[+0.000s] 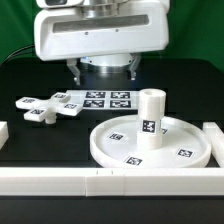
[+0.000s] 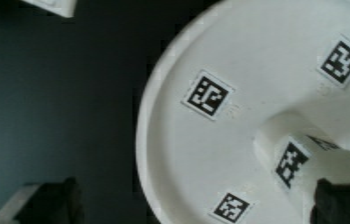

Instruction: Assemble round table

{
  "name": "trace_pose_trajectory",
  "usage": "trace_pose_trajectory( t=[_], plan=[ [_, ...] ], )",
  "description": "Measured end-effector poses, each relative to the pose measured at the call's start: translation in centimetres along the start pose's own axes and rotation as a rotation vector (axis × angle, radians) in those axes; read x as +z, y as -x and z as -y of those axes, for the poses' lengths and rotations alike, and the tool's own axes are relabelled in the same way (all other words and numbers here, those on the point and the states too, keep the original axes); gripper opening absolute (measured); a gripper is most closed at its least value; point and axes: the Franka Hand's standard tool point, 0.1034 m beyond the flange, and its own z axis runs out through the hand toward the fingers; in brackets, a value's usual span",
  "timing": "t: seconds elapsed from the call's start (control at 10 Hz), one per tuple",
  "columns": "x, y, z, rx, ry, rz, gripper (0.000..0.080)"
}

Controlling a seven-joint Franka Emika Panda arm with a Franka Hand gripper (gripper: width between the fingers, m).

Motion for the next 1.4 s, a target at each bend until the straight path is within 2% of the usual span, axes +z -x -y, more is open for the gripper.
trace_pose_trajectory(
  t=[0.1, 0.3, 0.4, 0.5, 0.6, 0.8, 1.2, 1.4],
  plan=[
    [-0.6, -0.2, -1.4, 0.012, 0.004, -0.007, 0.0649],
    [-0.2, -0.1, -0.8, 0.005, 0.003, -0.003, 0.0649],
    [0.0, 0.0, -1.0, 0.001, 0.003, -0.001, 0.0649],
    [0.9, 0.5, -1.9, -0.064, 0.009, -0.004, 0.0649],
    [1.8, 1.6, -3.3, -0.141, 0.021, -0.003, 0.0649],
    [2.3, 3.4, -5.6, -0.181, 0.024, 0.012, 0.0649],
    [2.5, 3.3, -5.3, -0.192, 0.024, 0.013, 0.0649],
    [3.2, 4.6, -6.9, -0.318, 0.043, 0.005, 0.0649]
  ],
)
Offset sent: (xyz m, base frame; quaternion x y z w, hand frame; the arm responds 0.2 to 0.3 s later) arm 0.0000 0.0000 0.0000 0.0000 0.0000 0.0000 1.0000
